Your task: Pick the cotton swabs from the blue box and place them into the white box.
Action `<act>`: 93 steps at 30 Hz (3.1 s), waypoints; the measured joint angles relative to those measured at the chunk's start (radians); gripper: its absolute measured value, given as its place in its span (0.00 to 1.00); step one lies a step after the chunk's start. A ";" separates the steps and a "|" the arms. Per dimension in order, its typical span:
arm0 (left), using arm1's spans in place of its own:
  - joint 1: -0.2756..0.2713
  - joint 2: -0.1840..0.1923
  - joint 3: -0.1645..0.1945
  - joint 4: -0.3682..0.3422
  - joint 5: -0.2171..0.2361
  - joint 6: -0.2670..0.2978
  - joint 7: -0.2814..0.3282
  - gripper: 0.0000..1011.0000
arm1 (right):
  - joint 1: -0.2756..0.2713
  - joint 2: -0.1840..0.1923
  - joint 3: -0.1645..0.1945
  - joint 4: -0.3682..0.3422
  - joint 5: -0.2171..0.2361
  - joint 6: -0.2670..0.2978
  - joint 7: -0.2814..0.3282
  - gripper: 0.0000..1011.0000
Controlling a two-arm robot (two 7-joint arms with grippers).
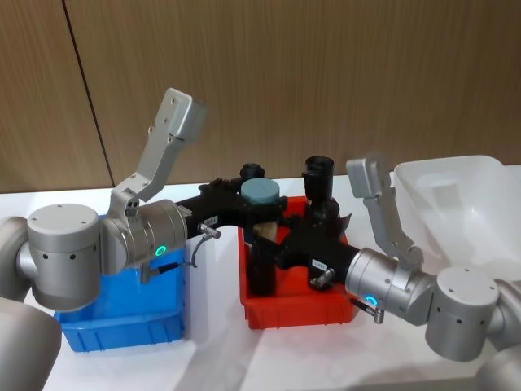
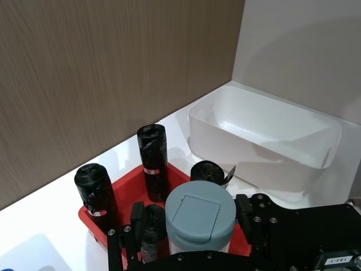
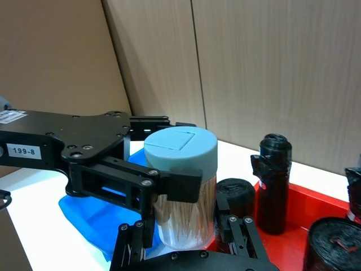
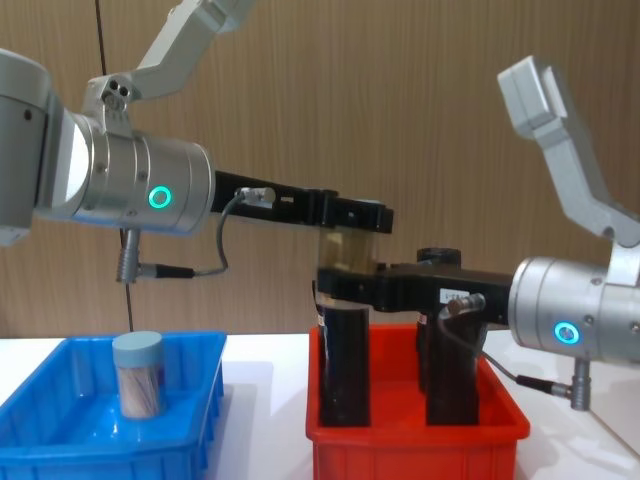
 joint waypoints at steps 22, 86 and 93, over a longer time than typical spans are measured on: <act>0.000 0.000 0.000 0.000 0.000 0.000 0.000 0.99 | -0.022 0.023 0.016 0.004 0.016 -0.022 -0.068 0.64; 0.000 0.000 0.000 0.000 0.000 0.000 0.000 0.99 | -0.093 0.131 0.119 -0.154 0.148 -0.095 -0.187 0.64; 0.000 0.000 0.000 0.000 0.000 0.000 0.000 0.99 | -0.095 0.157 0.148 -0.128 0.144 -0.111 -0.222 0.64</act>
